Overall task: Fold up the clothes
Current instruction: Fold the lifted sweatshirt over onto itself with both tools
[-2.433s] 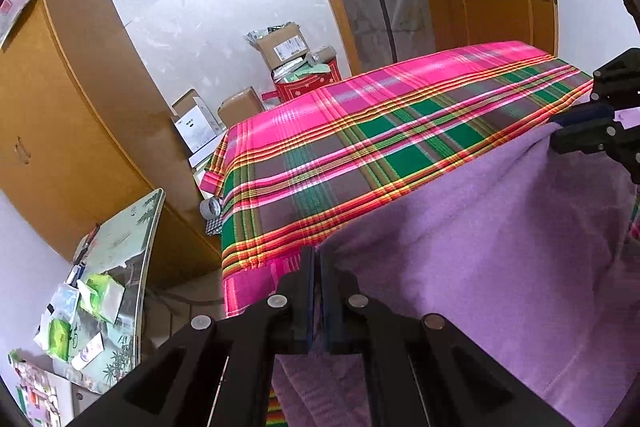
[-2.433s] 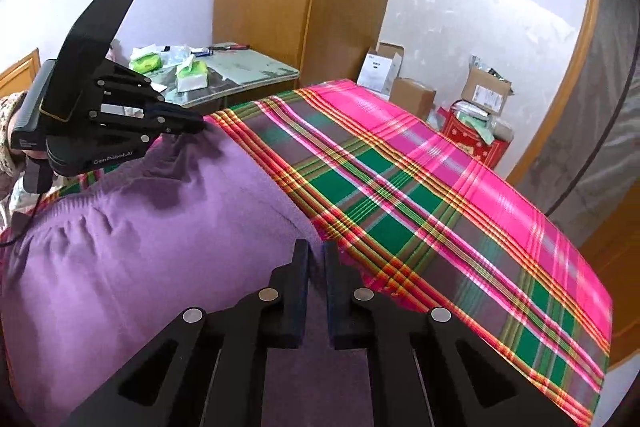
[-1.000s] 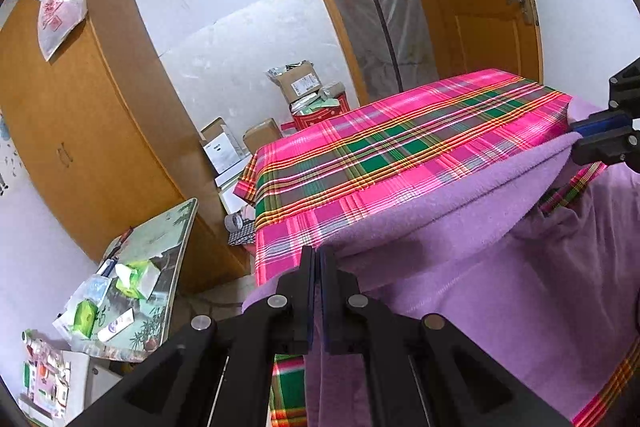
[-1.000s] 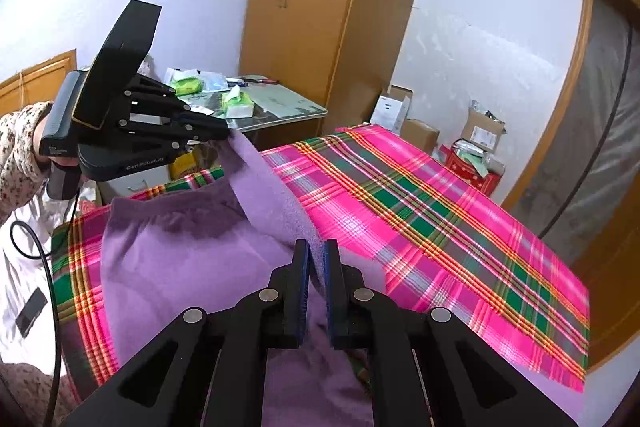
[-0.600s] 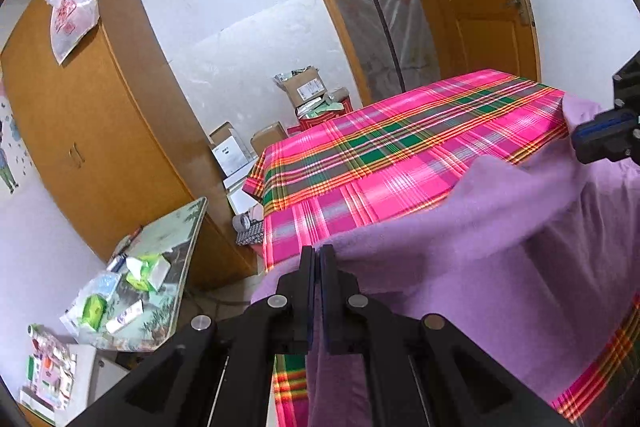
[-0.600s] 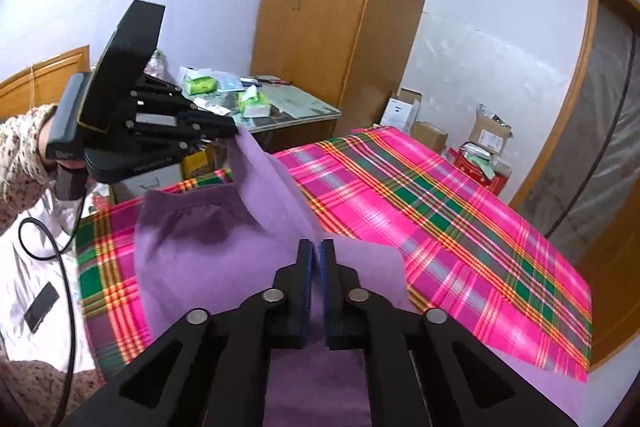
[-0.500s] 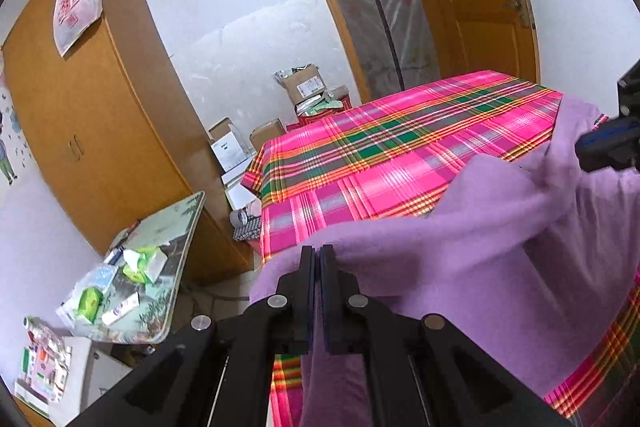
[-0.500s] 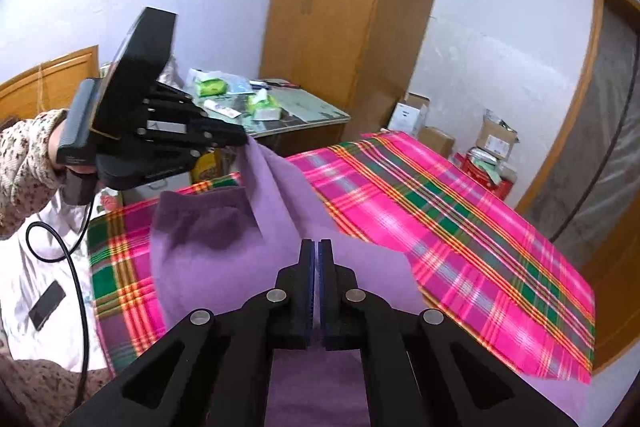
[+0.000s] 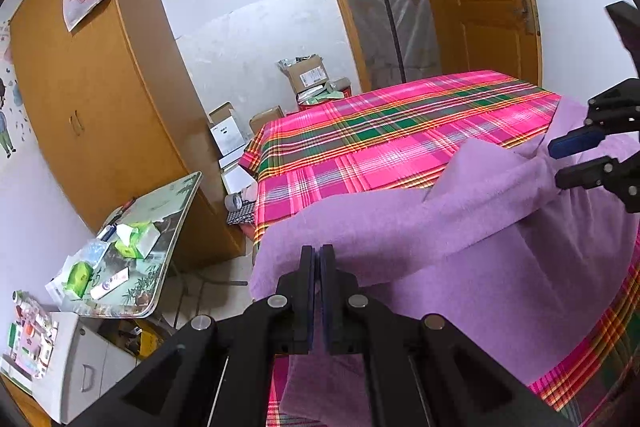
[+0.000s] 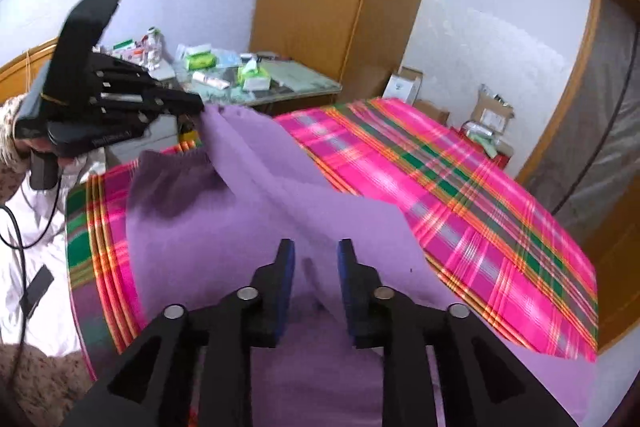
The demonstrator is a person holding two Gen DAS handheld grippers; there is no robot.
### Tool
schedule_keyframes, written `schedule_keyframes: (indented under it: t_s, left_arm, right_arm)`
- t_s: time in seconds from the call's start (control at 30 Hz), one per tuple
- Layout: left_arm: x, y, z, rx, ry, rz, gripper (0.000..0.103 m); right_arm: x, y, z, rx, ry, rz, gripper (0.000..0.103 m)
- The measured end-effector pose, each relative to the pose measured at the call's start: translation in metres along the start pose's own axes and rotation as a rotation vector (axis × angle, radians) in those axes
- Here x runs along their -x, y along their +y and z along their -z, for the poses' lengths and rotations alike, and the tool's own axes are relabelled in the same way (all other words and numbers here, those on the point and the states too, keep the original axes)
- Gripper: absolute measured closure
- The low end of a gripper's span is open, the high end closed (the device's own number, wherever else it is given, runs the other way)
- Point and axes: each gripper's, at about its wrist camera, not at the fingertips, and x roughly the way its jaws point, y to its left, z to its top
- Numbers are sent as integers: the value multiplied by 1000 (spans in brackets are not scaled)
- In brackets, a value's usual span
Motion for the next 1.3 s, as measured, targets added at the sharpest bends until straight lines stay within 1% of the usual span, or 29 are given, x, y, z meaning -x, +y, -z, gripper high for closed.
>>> schedule_keyframes:
  t_s: [0.03, 0.13, 0.2, 0.23, 0.3, 0.4, 0.47, 0.5, 0.53, 0.6, 0.63, 0.77, 0.87, 1.0, 1.13, 1.23, 1.3]
  left_arm:
    - [-1, 0, 1, 0, 3, 0, 101]
    - [-1, -1, 2, 3, 8, 0, 101]
    - [0, -2, 3, -1, 9, 0, 101]
    - [0, -2, 3, -3, 11, -2, 101]
    - [0, -2, 3, -5, 11, -1, 101]
    - [0, -2, 2, -4, 13, -2, 101]
    - [-1, -2, 3, -5, 19, -3, 101]
    - [-2, -2, 3, -2, 24, -1, 101]
    - [-3, -2, 4, -1, 26, -1, 101]
    - [-4, -2, 5, 3, 30, -1, 101]
    - [-5, -2, 4, 4, 32, -1, 101]
    - [-4, -1, 4, 3, 29, -3, 101]
    - [-1, 0, 3, 6, 20, -5, 101]
    - [8, 0, 0, 13, -4, -2, 101]
    - [17, -2, -3, 3, -25, -7, 101]
    - [24, -3, 0, 4, -31, -4, 101]
    - [26, -5, 5, -5, -23, -4, 101]
  right_arm:
    - [-5, -3, 2, 1, 21, -5, 75]
    - [-16, -12, 4, 7, 47, 21, 75]
    - [-16, -20, 4, 12, 41, 45, 75]
    - [-17, -24, 4, 12, 37, 42, 75]
    - [-24, -34, 3, 12, 75, 0, 71]
    - [-33, -42, 5, 11, 114, -53, 71]
    - [-37, -44, 5, 17, 138, -116, 72]
    - [-37, -43, 5, 25, 142, -119, 76]
    - [-37, -41, 6, 39, 146, -119, 86]
    - [-36, -37, 7, 63, 151, -115, 94]
    - [-35, -35, 7, 76, 150, -110, 97]
    - [-25, -24, 9, 130, 124, -71, 98]
    - [-14, -22, 10, 122, 90, -42, 99]
    - [16, -16, 6, 113, 15, 5, 99]
    - [42, -8, 1, 123, -29, 36, 99]
    - [53, 1, 2, 129, -42, 40, 99]
    - [55, 8, 6, 137, -35, 38, 99]
